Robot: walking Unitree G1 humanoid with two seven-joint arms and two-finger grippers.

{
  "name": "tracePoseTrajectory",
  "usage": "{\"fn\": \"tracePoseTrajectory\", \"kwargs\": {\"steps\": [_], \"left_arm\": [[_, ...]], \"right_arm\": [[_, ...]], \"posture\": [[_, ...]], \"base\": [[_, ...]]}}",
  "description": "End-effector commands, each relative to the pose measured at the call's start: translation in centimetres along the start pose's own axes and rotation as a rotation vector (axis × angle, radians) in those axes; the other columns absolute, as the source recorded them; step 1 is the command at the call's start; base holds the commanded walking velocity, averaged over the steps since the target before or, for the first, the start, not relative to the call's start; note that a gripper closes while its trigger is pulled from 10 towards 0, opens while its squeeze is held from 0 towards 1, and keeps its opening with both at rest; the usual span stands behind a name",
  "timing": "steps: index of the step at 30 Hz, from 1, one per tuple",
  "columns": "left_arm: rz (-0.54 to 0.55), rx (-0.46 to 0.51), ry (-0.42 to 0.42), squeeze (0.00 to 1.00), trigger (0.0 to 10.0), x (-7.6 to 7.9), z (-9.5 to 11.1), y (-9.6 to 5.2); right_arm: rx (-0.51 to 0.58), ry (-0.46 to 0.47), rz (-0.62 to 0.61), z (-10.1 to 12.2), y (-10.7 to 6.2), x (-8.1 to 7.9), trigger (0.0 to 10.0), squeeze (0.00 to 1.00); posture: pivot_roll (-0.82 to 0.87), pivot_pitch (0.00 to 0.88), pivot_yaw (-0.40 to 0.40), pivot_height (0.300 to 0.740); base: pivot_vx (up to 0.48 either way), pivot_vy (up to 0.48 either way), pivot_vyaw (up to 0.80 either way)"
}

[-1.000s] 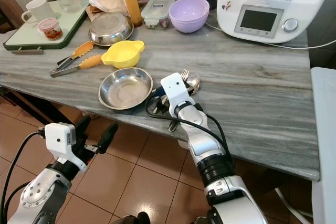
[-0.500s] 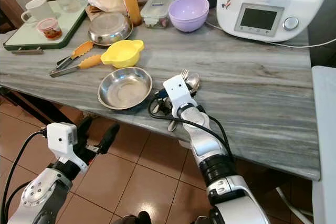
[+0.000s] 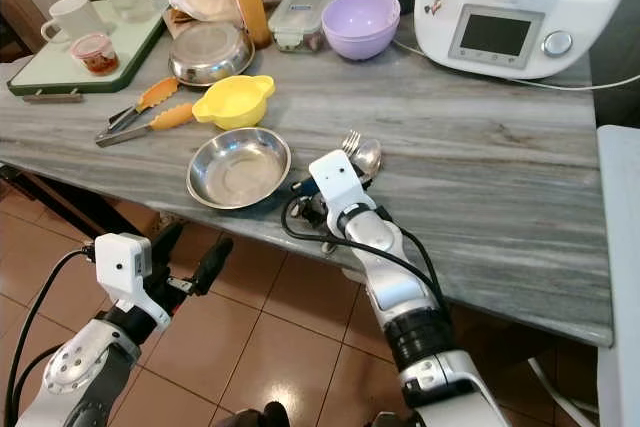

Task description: Setting the table

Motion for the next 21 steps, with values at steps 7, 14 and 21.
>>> {"fn": "tracePoseTrajectory", "kwargs": {"steps": [7, 14, 21], "left_arm": [[0.001, -0.018, 0.017, 0.00, 10.0, -0.45, -0.13, -0.06], [0.000, -0.018, 0.019, 0.00, 10.0, -0.48, -0.10, 0.08], [0.000, -0.018, 0.019, 0.00, 10.0, -0.48, -0.10, 0.08]], "right_arm": [[-0.067, 0.007, 0.024, -1.92, -1.07, -0.32, 10.0, 0.54], [-0.069, 0.005, 0.026, -2.00, -1.38, -0.14, 10.0, 0.54], [-0.069, 0.005, 0.026, -2.00, -1.38, -0.14, 10.0, 0.54]], "posture": [[-0.11, 0.179, 0.169, 0.740], [-0.11, 0.177, 0.170, 0.740], [-0.11, 0.177, 0.170, 0.740]], "base": [[0.000, 0.000, 0.00], [0.000, 0.000, 0.00], [0.000, 0.000, 0.00]]}}
Point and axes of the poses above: a point about 5 cm out from each wrist's last joint towards the gripper, its own y axis pointing out of the wrist towards the gripper, its own z axis along the axis of the wrist's last joint, x = y × z, the point moved 4 cm from there along y, pointing out of the wrist towards the gripper, and after that the axes turned 7 degrees about y, right-handed, at the moved point
